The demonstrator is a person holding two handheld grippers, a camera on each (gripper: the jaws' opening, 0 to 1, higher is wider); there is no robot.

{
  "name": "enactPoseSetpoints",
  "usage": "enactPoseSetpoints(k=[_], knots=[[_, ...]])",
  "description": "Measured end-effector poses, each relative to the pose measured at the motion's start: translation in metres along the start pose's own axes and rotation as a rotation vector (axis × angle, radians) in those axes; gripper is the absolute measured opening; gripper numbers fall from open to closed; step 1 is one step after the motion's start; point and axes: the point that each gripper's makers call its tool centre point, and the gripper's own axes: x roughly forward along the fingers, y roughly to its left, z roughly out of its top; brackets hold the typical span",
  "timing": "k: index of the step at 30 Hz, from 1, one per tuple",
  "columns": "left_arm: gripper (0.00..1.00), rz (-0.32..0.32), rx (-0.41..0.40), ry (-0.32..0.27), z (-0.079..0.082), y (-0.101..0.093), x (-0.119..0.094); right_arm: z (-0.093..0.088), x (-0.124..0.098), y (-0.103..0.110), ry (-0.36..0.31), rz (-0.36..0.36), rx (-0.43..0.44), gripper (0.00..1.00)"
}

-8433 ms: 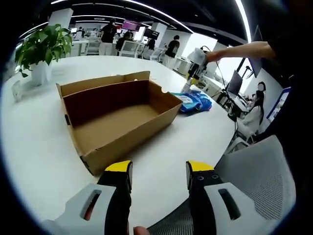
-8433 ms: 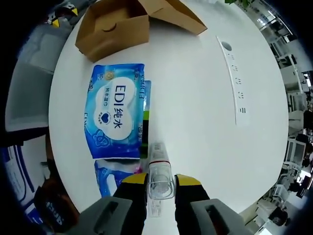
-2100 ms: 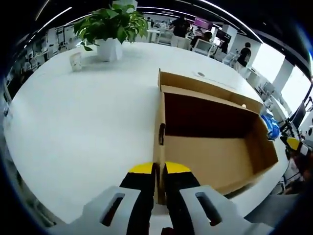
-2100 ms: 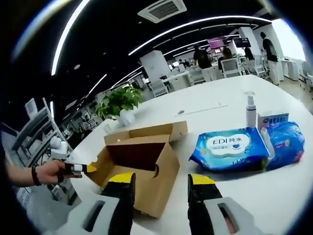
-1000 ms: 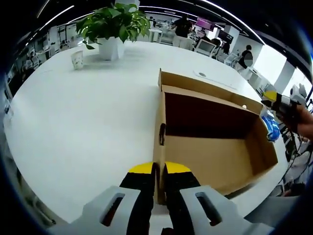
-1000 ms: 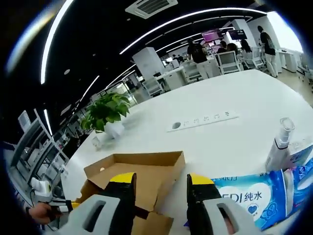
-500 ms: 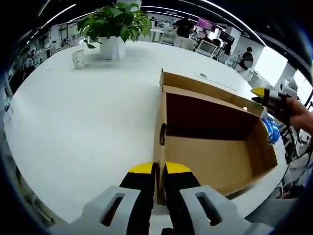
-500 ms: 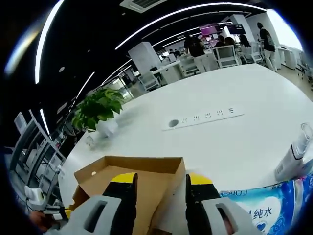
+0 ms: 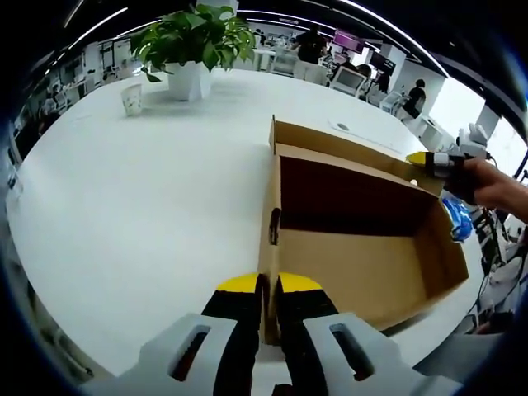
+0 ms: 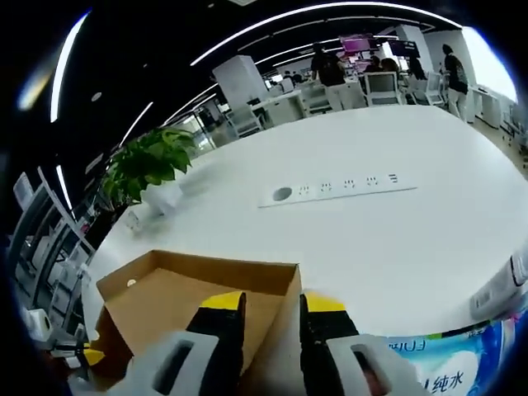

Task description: Operate the shoe box by opening the lid, removing the specified soft item, and placing it in the target area until the item is outside and the box remains undamaged.

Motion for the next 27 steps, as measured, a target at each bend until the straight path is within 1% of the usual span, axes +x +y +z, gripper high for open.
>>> enactPoseSetpoints(k=[2, 3, 5, 6, 9, 10, 11, 14, 17, 20, 23, 27], knots=[[0.04, 0.002, -0.003, 0.0, 0.0, 0.0, -0.001, -0.001, 0.003, -0.001, 0.013, -0.004, -0.006, 0.14], [0.04, 0.002, -0.008, -0.001, 0.0, 0.0, -0.001, -0.002, 0.004, 0.0, 0.022, 0.0, -0.012, 0.13], [0.04, 0.003, -0.006, -0.002, 0.001, -0.001, -0.001, -0.003, 0.005, -0.001, 0.037, -0.016, -0.04, 0.09], [0.04, 0.006, 0.002, -0.001, 0.001, -0.001, -0.001, -0.003, 0.005, -0.005, 0.043, -0.044, -0.057, 0.07], [0.04, 0.009, 0.013, 0.001, 0.001, -0.001, -0.001, -0.001, 0.002, -0.01, 0.046, -0.083, -0.032, 0.0], [0.04, 0.009, 0.013, 0.0, 0.001, -0.001, 0.0, -0.001, 0.001, -0.012, 0.049, -0.097, -0.022, 0.0], [0.04, 0.007, 0.015, -0.002, 0.001, -0.002, 0.0, -0.001, 0.001, -0.011, 0.054, -0.089, -0.015, 0.0], [0.04, 0.008, 0.019, 0.0, 0.001, -0.003, 0.0, 0.001, -0.003, -0.01, 0.066, -0.118, -0.066, 0.0], [0.04, 0.01, 0.021, 0.001, 0.001, -0.003, 0.0, 0.005, -0.007, -0.007, 0.059, -0.121, -0.075, 0.0], [0.04, 0.012, 0.028, 0.001, 0.001, -0.002, 0.0, 0.01, -0.012, -0.005, 0.055, -0.114, -0.079, 0.0], [0.04, 0.03, 0.06, 0.004, 0.0, -0.003, 0.0, 0.015, -0.015, -0.005, 0.049, -0.094, -0.07, 0.0], [0.03, 0.035, 0.065, 0.002, 0.001, -0.002, 0.001, 0.022, -0.022, -0.001, 0.031, -0.081, -0.077, 0.0]])
